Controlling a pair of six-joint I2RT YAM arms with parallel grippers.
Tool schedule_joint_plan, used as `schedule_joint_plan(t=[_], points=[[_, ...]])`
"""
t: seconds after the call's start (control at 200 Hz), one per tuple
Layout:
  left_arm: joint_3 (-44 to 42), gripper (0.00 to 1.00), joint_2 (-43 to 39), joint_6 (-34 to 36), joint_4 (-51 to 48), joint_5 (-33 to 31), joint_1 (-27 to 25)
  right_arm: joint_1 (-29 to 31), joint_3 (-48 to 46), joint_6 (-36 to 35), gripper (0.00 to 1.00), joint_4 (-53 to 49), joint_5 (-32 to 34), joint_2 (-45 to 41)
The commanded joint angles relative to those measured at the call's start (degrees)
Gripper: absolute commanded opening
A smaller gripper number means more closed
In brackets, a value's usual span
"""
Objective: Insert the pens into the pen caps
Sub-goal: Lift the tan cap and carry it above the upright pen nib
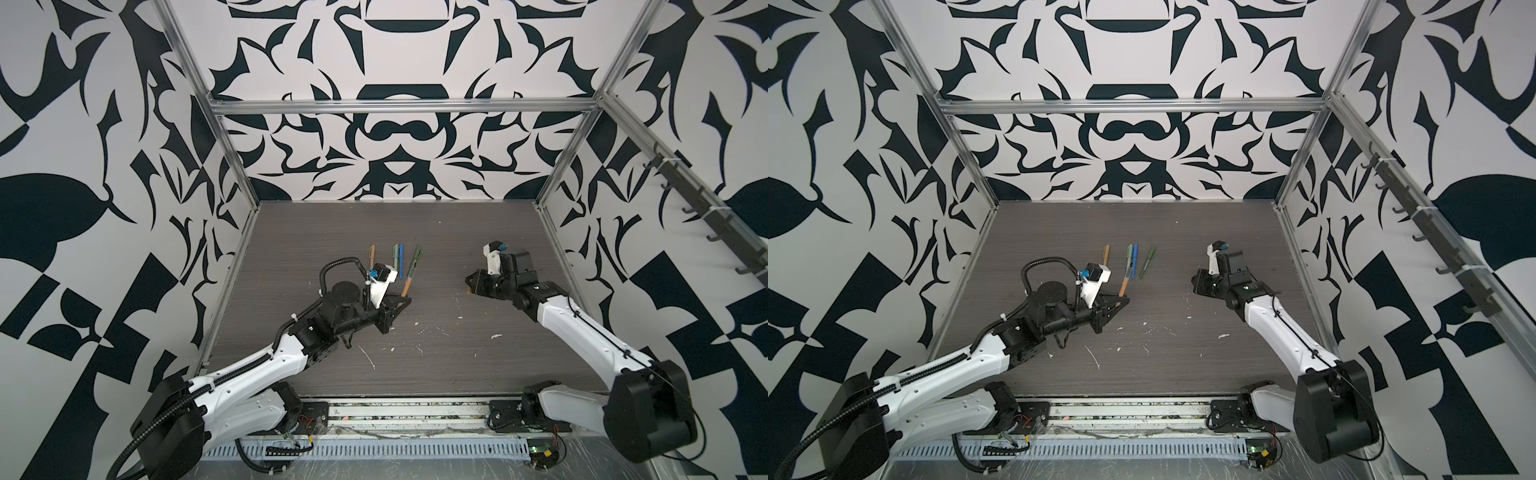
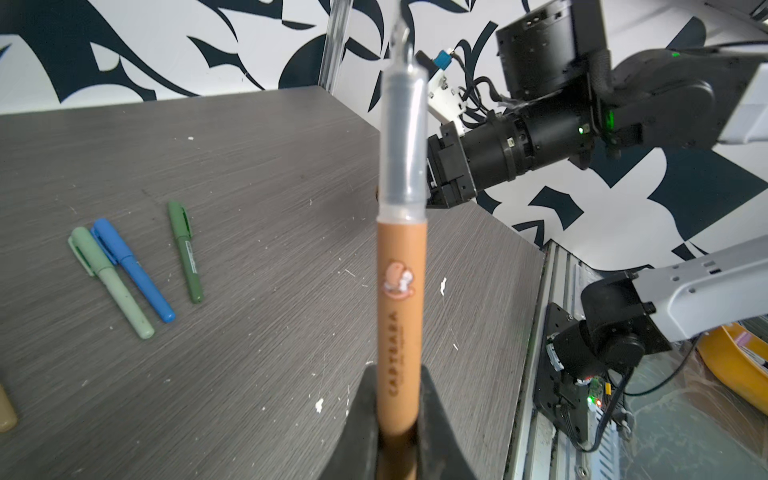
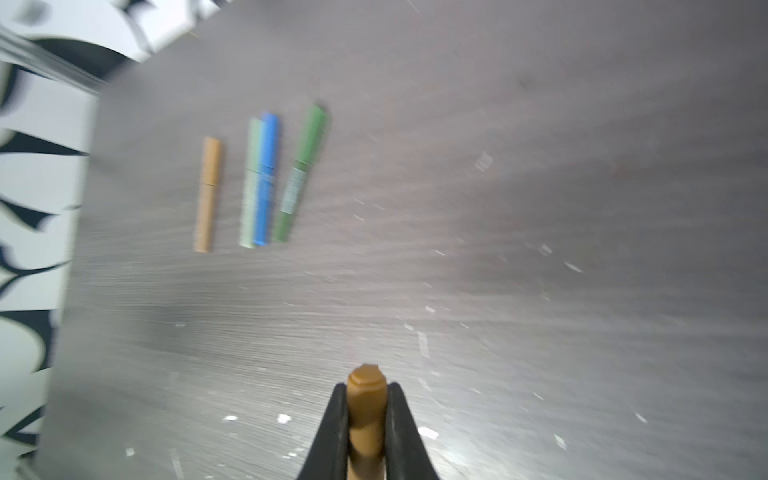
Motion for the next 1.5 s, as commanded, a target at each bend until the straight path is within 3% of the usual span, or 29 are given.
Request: schedule_joint_plan(t=[0.0, 0.215, 0.63, 1.495], points=[[-1.22, 0.02, -0.71, 0.21, 6.23, -0.74, -0.12, 3.63, -0.48, 2.15, 0.07, 9.0, 0.93, -4.58], [-3.01, 0.02, 0.47, -1.88, 10.21, 0.69, -0.11, 11.76, -0.07, 3.01, 0.07, 21.26, 4.23, -9.99], [-4.51, 0.02, 1.0, -3.98, 12.54, 1.21, -0.11, 22.77, 4.88, 1.12, 0.04, 36.52, 7.84, -9.34], [-2.6, 0.01, 1.41, -3.05, 11.39, 2.99, -0.11, 26.32, 7.81, 2.29, 0.03, 36.8, 7.01, -4.34]])
